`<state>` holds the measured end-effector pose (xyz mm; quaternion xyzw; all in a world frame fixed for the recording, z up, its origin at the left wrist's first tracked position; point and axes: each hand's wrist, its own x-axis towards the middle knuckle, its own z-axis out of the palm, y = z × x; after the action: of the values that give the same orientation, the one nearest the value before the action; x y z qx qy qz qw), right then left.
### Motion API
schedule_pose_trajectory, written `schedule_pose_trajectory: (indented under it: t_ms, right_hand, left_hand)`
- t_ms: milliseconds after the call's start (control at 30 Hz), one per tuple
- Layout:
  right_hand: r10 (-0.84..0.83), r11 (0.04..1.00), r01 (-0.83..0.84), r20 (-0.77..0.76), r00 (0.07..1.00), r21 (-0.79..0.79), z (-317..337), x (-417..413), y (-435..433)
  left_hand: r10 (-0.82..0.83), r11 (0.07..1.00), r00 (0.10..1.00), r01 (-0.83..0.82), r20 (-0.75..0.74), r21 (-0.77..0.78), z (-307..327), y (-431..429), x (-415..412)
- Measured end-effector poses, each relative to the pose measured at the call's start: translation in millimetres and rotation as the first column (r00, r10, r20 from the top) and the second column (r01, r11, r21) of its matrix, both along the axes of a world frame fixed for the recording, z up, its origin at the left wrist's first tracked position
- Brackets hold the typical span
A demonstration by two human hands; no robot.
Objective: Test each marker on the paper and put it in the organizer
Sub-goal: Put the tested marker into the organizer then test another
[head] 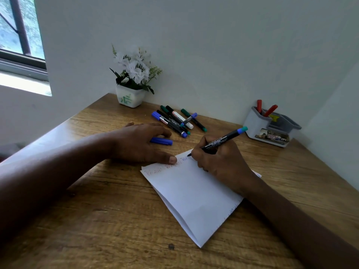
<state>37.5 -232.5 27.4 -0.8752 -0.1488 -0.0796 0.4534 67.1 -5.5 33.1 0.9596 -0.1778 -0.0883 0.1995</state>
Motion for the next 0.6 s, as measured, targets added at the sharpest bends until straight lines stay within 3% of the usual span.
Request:
schedule_pose_trajectory:
  t_ms: [333,600]
  right_hand:
    - [-0.052,0.998,0.056,0.087,0.995,-0.043,-3.7,1.5,-1.1]
    - [-0.066,0.998,0.066,0.024,0.998,-0.013,-2.4,2.2,-1.7]
  left_hand:
    - [-0.009,1.000,1.000,0.009,0.000,-0.002,-2.6,1.1,3.7]
    - [-0.005,1.000,1.000,0.005,0.000,-0.004,-2.1,1.3,2.3]
